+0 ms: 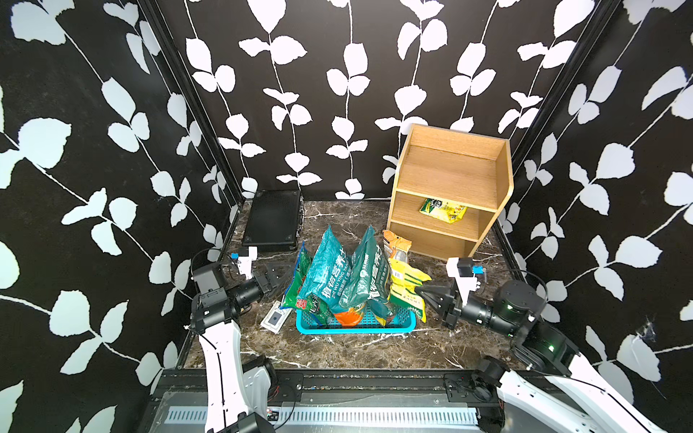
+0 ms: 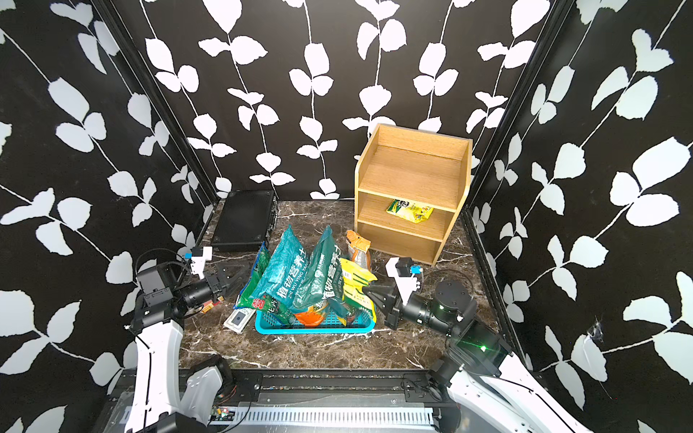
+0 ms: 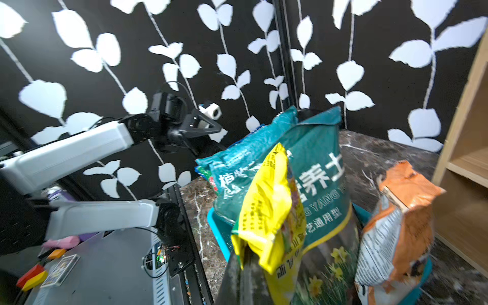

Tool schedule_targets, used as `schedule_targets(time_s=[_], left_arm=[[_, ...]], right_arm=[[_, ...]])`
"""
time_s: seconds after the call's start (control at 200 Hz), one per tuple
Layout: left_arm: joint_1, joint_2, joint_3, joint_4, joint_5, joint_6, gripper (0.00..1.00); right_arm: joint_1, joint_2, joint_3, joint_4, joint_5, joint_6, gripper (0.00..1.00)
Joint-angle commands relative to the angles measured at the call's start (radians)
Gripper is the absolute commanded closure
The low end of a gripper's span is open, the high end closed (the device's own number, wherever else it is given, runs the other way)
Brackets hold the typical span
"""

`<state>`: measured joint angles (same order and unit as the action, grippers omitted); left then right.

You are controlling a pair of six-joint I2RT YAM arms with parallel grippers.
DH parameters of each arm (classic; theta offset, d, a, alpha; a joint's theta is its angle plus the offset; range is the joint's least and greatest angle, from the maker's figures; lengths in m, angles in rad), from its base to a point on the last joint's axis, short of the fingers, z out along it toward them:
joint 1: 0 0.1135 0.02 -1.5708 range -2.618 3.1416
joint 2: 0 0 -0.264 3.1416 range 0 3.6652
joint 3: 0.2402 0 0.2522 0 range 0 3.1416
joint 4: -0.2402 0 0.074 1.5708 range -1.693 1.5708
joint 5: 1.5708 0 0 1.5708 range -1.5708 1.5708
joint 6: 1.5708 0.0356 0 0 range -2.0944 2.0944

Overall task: Take down the fertilizer bag from the shelf
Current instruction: Place the fertilizer bag in the storage box.

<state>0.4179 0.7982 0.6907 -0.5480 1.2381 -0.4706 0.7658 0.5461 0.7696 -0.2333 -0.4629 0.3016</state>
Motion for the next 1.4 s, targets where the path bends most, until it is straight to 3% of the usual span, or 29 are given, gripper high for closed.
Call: schedule_targets(time_s=[0.0, 0.305, 0.52, 0.805, 0.95, 1.11, 1.23, 1.395], left_arm=[[0.007, -0.002, -0.007, 0.007, 0.015, 0.009, 0.01], [0.008, -0.003, -0.007, 0.007, 0.014, 0.009, 0.01], [0.008, -0.003, -0.006, 0.008, 0.014, 0.008, 0.01], [0.008, -0.002, -0.008, 0.010, 0.012, 0.006, 0.01], [0.010, -0.002, -0.008, 0.011, 0.011, 0.007, 0.01], [0.010, -0.002, -0.008, 0.011, 0.012, 0.007, 0.01], [0.010, -0.002, -0.008, 0.013, 0.014, 0.006, 0.01], [0.011, 0.001, -0.008, 0.013, 0.014, 0.006, 0.01]], right_arm=[[0.006, 0.010, -0.035, 0.109, -0.142, -0.044, 1.00], [0.011, 0.097, -0.064, 0.177, -0.320, -0.082, 1.00], [0.015, 0.232, -0.090, 0.233, -0.315, -0.157, 1.00], [0.015, 0.383, -0.294, 0.572, -0.069, -0.352, 1.00], [0.015, 0.493, -0.308, 0.673, 0.046, -0.424, 1.00], [0.015, 0.590, -0.264, 0.696, 0.045, -0.441, 1.00], [0.015, 0.553, -0.267, 0.708, 0.055, -0.417, 1.00], [0.015, 0.357, -0.350, 0.741, 0.153, -0.406, 1.00]])
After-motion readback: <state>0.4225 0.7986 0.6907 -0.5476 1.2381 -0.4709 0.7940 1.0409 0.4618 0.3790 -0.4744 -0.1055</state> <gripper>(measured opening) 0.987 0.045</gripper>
